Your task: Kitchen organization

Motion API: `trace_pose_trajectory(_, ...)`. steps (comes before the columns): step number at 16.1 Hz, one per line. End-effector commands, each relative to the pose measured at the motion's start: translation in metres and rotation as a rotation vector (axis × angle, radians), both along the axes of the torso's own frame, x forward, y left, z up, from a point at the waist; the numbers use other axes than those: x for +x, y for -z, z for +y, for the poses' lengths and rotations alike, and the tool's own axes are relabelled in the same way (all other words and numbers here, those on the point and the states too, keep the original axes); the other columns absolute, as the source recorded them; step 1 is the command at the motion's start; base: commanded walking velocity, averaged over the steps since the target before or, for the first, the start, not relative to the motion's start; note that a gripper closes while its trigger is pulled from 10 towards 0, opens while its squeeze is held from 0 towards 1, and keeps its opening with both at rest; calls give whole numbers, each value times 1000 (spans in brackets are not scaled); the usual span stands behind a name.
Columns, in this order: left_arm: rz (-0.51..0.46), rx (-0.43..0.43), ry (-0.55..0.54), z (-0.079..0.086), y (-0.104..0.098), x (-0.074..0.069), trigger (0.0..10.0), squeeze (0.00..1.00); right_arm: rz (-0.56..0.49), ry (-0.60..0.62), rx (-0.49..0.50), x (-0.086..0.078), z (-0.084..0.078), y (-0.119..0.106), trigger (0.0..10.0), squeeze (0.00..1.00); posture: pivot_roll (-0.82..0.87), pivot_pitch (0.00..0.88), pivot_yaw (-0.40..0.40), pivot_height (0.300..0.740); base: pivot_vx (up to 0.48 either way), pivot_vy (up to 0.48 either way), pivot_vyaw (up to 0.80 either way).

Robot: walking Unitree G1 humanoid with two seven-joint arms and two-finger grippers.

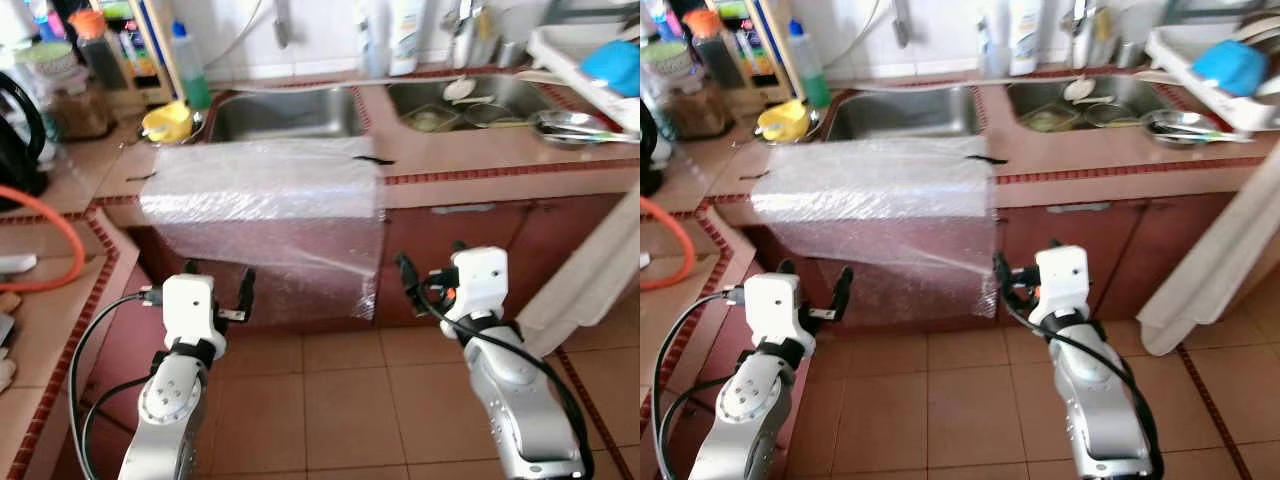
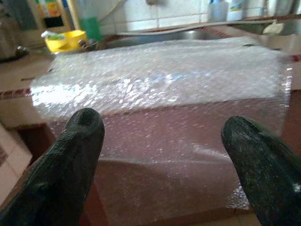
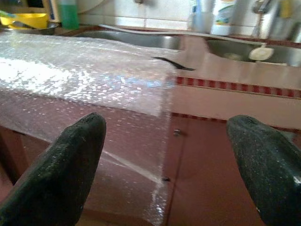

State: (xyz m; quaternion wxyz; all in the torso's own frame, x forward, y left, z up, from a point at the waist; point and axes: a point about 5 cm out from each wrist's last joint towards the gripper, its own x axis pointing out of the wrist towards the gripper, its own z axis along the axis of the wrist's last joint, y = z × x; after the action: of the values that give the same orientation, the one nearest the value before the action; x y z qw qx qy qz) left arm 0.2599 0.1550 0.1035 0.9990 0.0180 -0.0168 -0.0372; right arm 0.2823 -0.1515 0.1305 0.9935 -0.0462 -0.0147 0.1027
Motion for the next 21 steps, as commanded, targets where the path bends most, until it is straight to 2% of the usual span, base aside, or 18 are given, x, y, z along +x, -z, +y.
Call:
trace_pose_trajectory(1, 0, 6, -7, 6, 0, -2, 10000, 0, -29, -33, 7, -1, 8, -7, 10000, 0, -192, 75, 78, 740, 386, 0, 0)
trace_pose_trajectory(21, 14, 3, 20, 1, 2, 0, 10000, 0, -47, -52, -15, -1, 11, -9, 10000, 0, -197, 69, 82, 740, 389, 0, 0)
